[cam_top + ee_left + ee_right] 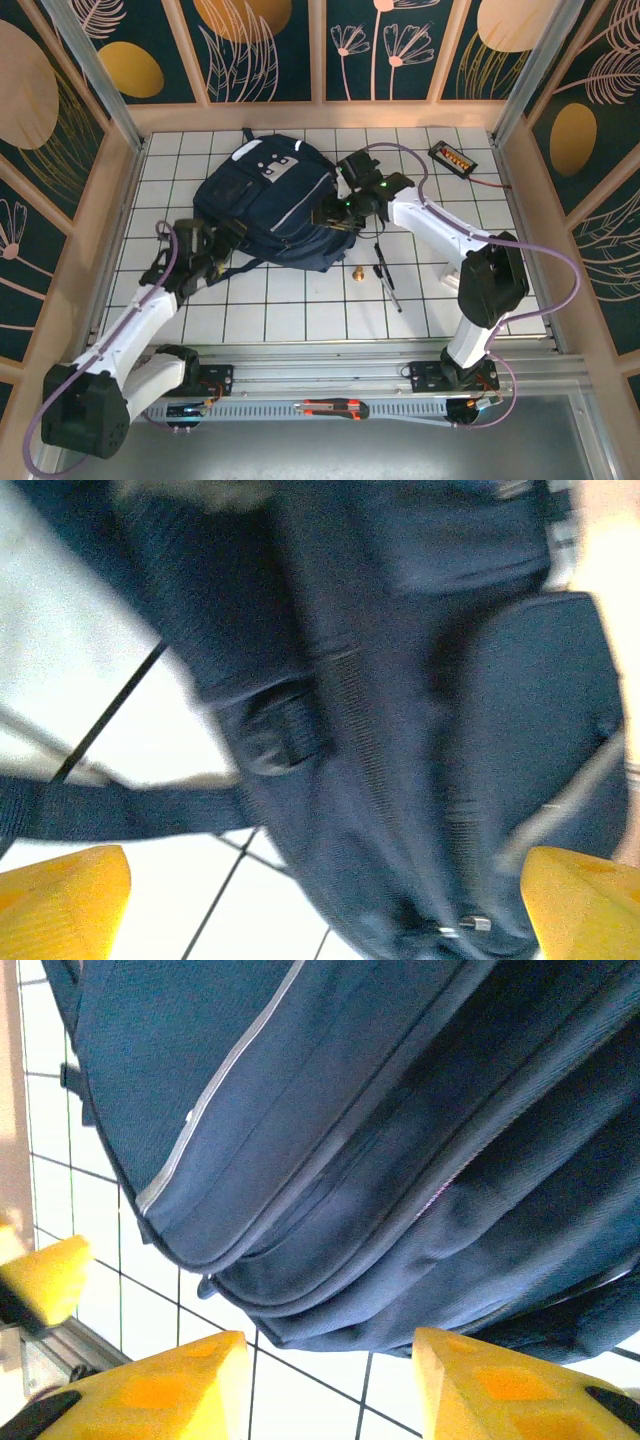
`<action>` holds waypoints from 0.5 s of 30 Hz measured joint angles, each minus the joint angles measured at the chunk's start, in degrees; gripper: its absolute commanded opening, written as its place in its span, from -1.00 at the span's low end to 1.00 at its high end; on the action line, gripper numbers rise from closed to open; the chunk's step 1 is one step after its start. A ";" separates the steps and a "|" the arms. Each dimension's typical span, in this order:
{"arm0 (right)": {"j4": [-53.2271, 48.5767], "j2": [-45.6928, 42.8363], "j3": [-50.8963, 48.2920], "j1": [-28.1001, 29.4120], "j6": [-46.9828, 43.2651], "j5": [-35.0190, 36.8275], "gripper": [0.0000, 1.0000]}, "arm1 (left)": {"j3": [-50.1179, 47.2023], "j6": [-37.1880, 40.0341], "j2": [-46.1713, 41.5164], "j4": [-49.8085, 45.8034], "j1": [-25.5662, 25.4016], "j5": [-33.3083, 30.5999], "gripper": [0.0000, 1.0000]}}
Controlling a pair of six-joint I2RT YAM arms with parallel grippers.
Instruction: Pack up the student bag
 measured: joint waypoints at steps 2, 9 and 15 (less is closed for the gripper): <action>0.07 -0.22 0.00 0.57 -0.15 0.35 -0.05 | -3.02 -3.89 1.77 3.78 -0.11 1.86 0.97; 0.07 -0.57 0.00 2.73 -0.13 0.90 -0.12 | -4.76 -11.13 6.12 19.91 -0.09 4.83 0.98; 0.07 -0.57 0.00 3.67 -0.02 0.90 -0.25 | -3.98 -12.31 10.60 25.81 1.38 6.64 0.69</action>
